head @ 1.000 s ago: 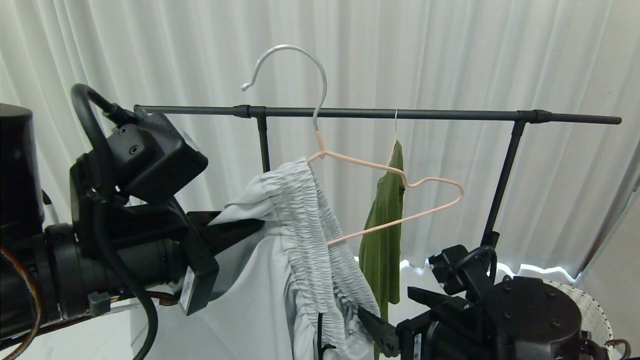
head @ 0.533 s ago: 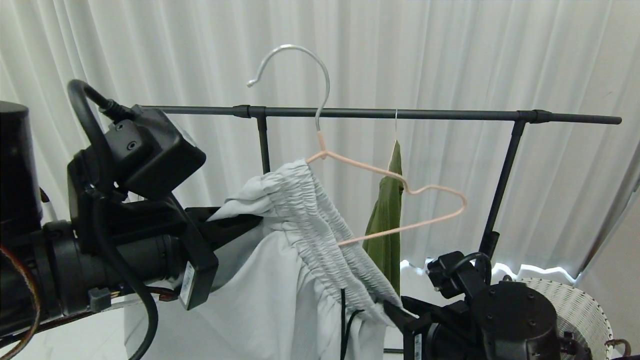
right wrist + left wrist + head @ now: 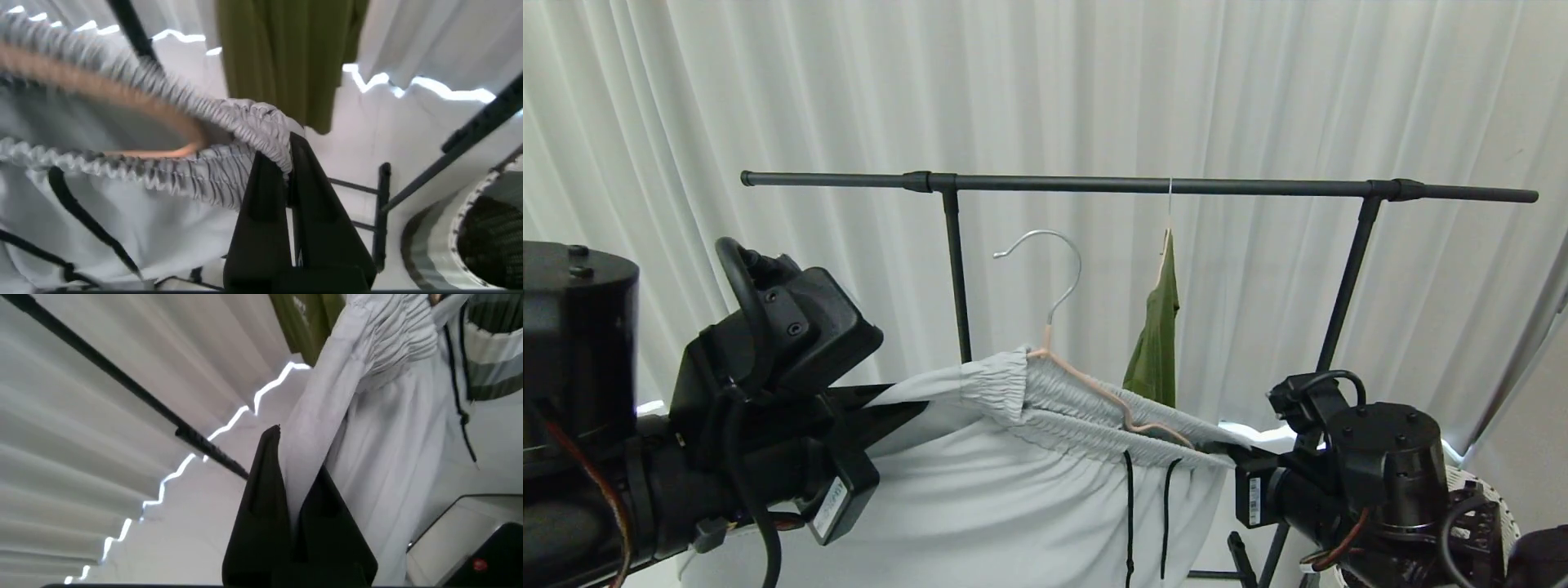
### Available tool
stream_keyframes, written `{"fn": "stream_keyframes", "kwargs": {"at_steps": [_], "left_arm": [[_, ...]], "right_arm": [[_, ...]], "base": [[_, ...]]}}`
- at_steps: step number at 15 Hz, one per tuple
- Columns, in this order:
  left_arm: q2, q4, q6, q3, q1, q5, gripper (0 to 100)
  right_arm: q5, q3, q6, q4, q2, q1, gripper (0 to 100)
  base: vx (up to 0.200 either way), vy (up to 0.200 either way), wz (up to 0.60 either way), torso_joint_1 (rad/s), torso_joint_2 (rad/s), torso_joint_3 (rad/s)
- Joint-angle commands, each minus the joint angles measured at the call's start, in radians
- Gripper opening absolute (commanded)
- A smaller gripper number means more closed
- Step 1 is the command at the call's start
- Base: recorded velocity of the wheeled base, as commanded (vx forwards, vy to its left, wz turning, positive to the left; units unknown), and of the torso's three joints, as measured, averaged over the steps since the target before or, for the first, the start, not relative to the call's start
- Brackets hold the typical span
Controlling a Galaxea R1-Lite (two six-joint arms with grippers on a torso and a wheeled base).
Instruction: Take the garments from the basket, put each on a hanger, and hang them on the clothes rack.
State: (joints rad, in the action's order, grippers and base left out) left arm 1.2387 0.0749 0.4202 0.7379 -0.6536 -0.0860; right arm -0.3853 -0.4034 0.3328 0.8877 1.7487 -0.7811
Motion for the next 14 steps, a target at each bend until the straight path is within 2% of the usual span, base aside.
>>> {"fn": "stream_keyframes", "kwargs": {"at_steps": [1,3,4,5,6,8,12,13,14], "left_arm": [[-0.004,0.000,0.003,-0.014,0.005,-0.012,0],[-0.001,0.000,0.012,-0.032,0.015,-0.040,0],[0.005,0.002,0.040,-0.049,0.017,-0.075,0],[0.008,0.002,0.060,-0.060,0.017,-0.109,0],[0.021,0.006,0.061,-0.071,0.017,-0.159,0],[0.045,0.059,0.055,-0.077,0.017,-0.186,0],[0.084,0.161,-0.018,-0.077,0.012,-0.187,0],[0.084,0.172,-0.020,-0.077,0.012,-0.186,0],[0.082,0.201,-0.026,-0.086,0.003,-0.184,0]], "right_arm": [[-0.001,0.000,-0.001,-0.001,-0.002,0.011,0],[0.009,-0.005,-0.012,-0.001,-0.012,0.009,0],[0.045,-0.011,-0.058,-0.003,-0.044,0.008,0],[0.091,-0.011,-0.103,-0.007,-0.075,0.009,0],[0.177,-0.012,-0.176,-0.035,-0.135,0.008,0],[0.252,-0.046,-0.256,-0.170,-0.225,-0.029,0],[0.272,-0.087,-0.259,-0.289,-0.307,-0.175,0],[0.272,-0.086,-0.261,-0.297,-0.313,-0.193,100],[0.272,-0.081,-0.262,-0.305,-0.321,-0.214,100]], "base": [[0.000,0.000,0.00,0.000,0.00,0.000],[0.000,0.000,0.00,0.000,0.00,0.000],[0.000,0.000,0.00,0.000,0.00,0.000],[0.000,0.000,0.00,0.000,0.00,0.000],[0.000,0.000,0.00,0.000,0.00,0.000],[0.000,0.000,0.00,0.000,0.00,0.000],[0.000,0.000,0.00,0.000,0.00,0.000],[0.000,0.000,0.00,0.000,0.00,0.000],[0.000,0.000,0.00,0.000,0.00,0.000]]}}
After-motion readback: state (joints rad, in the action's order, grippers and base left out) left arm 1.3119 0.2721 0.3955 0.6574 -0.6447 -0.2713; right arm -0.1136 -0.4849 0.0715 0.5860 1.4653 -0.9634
